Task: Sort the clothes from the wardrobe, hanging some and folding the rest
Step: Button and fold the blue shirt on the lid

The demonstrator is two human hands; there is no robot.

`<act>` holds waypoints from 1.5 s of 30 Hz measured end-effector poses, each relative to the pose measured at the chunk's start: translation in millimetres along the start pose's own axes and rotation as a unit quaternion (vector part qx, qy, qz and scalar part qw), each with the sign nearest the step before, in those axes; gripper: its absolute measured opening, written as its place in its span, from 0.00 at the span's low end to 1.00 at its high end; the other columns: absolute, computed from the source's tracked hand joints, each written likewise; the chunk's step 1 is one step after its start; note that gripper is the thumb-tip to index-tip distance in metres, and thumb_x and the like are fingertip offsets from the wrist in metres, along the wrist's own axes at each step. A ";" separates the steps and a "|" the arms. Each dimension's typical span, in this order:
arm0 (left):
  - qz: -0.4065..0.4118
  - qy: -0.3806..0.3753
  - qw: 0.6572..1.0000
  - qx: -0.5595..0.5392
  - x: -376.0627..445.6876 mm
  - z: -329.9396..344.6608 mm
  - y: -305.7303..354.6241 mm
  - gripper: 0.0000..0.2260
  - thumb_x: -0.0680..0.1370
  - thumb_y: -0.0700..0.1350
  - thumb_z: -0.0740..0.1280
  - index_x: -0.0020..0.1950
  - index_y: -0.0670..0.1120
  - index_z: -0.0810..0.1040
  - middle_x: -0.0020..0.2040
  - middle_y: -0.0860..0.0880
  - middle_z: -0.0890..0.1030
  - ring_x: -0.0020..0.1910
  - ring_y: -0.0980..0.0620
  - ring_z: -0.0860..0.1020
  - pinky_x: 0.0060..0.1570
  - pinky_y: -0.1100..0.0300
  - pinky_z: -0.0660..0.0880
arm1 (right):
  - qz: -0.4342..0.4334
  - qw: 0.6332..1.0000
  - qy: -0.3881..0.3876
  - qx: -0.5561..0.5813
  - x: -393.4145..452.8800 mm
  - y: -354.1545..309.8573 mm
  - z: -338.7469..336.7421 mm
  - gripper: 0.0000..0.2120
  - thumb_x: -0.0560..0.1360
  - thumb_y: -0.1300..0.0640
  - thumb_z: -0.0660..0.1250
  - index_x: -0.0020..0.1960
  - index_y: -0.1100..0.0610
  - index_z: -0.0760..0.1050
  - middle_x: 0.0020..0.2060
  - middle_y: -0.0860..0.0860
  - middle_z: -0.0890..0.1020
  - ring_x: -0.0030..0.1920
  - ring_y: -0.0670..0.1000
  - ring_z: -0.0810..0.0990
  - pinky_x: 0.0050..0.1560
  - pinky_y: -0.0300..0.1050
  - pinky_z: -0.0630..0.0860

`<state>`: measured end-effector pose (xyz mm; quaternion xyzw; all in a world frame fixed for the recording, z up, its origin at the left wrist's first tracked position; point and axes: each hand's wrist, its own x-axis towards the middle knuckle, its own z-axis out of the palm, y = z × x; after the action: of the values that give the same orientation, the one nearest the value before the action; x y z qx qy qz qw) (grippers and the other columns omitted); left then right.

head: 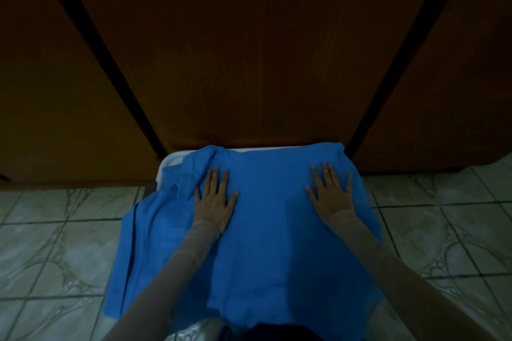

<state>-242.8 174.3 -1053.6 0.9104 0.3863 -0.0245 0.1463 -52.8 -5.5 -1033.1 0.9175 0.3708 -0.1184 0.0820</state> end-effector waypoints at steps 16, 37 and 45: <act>-0.061 0.004 0.986 0.155 0.8 -38.7 -52.1 0.27 0.82 0.54 0.43 0.76 0.45 0.35 0.76 0.46 0.34 0.75 0.49 0.33 0.70 0.39 0.36 | -0.079 0.995 -0.031 0.060 0.2 -65.5 -5.1 0.27 0.82 0.45 0.42 0.75 0.49 0.33 0.75 0.52 0.35 0.75 0.51 0.35 0.71 0.64 0.38; 0.045 -0.001 0.998 0.038 -95.5 -7.2 -70.9 0.40 0.63 0.70 0.19 0.72 0.55 0.32 0.75 0.55 0.35 0.75 0.57 0.37 0.70 0.54 0.31 | -0.147 0.985 0.044 0.082 -54.9 -14.5 36.7 0.44 0.61 0.28 0.16 0.72 0.47 0.33 0.72 0.42 0.37 0.72 0.40 0.37 0.71 0.49 0.32; 0.013 0.106 0.991 0.085 -75.5 -15.5 -49.3 0.20 0.74 0.51 0.58 0.60 0.43 0.76 0.57 0.41 0.78 0.55 0.41 0.76 0.58 0.44 0.58 | -0.119 0.984 0.091 0.091 -37.4 -23.8 12.0 0.22 0.80 0.45 0.49 0.71 0.52 0.63 0.69 0.51 0.66 0.68 0.52 0.63 0.66 0.54 0.60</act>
<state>-331.7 158.6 -1039.1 0.9218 0.3846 0.0409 0.0268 -97.4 -16.2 -1035.7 0.8772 0.4713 -0.0762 -0.0506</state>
